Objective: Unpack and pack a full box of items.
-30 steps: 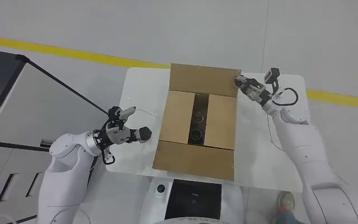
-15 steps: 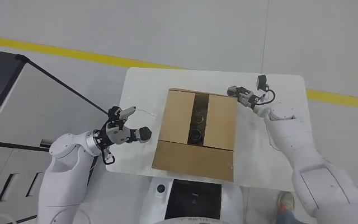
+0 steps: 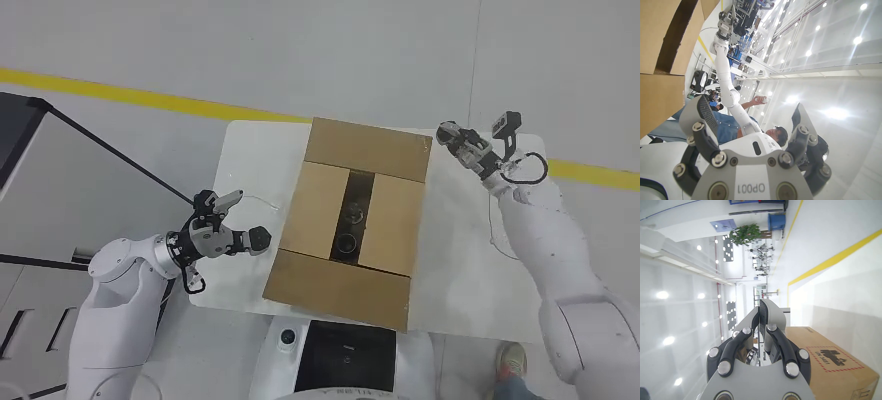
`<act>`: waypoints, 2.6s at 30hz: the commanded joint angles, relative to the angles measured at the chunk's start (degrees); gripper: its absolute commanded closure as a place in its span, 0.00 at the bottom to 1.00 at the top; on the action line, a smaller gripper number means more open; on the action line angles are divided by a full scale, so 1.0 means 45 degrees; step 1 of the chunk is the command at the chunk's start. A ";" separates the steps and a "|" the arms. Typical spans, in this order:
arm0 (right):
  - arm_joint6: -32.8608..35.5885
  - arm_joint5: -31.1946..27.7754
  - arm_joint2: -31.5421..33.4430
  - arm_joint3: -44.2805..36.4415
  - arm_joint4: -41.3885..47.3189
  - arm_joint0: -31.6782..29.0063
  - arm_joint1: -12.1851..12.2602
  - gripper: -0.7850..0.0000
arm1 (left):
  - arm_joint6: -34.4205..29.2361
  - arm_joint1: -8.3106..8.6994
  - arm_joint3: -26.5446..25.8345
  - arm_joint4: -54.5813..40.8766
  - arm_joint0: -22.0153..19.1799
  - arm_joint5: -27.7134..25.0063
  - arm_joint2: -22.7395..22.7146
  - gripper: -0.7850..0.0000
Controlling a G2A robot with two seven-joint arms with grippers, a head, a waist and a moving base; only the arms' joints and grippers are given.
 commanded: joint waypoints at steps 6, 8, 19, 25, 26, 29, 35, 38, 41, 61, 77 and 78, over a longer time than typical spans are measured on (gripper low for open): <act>0.2518 0.1009 0.3518 -0.5248 0.2528 -0.4384 0.1266 1.00 | 0.0260 0.0077 -0.0301 0.1527 -0.0598 -0.2068 0.0616 0.00; 0.2627 0.1586 0.4524 -0.7341 0.3095 -0.6349 0.1497 1.00 | 0.0563 0.0016 -0.0390 0.1868 -0.0680 -0.3411 0.1218 0.00; 0.2744 0.2366 0.5674 -1.0772 0.3114 -0.9665 0.1713 0.34 | 0.0837 -0.0042 -0.0375 0.1107 -0.1040 -0.3472 0.1537 0.00; 0.2744 0.2366 0.5674 -1.0772 0.3114 -0.9665 0.1713 0.00 | 0.1253 -0.0076 -0.0290 0.1288 -0.1187 -0.3642 0.2008 0.00; 0.2744 0.2366 0.5674 -1.0772 0.3114 -0.9665 0.1713 0.00 | 0.1438 -0.0059 -0.0266 0.2149 -0.1385 -0.4028 0.2179 0.00; 0.2744 0.2366 0.5674 -1.0772 0.3114 -0.9665 0.1713 0.00 | 0.1874 -0.0081 -0.0180 0.3866 -0.1665 -0.4750 0.3207 0.00; 0.2744 0.2366 0.5674 -1.0772 0.3114 -0.9665 0.1713 0.00 | 0.3067 -0.0317 0.0781 0.4935 -0.2448 -0.5672 0.5473 0.00; 0.2744 0.2366 0.5674 -1.0772 0.3114 -0.9665 0.1713 0.00 | 0.3560 -0.0457 0.1466 0.3917 -0.2963 -0.5297 0.6006 0.00; 0.2744 0.2366 0.5674 -1.0772 0.3114 -0.9665 0.1713 0.00 | 0.3560 -0.0457 0.1466 0.3917 -0.2963 -0.5297 0.6006 0.00; 0.1911 0.2763 0.6058 -0.9753 0.3751 -1.1058 0.1662 0.00 | 0.6819 -0.0906 0.2580 0.8895 -0.4135 -0.6550 0.9170 0.00; 0.1636 0.2669 0.6051 -0.9856 0.3929 -1.1370 0.1604 0.00 | 0.8303 -0.1096 0.2436 1.0357 -0.4565 -0.6020 0.9794 0.00; 0.1636 0.2669 0.6051 -0.9856 0.3929 -1.1370 0.1604 0.00 | 0.8398 -0.1059 0.2298 1.0688 -0.4462 -0.5880 0.9703 0.00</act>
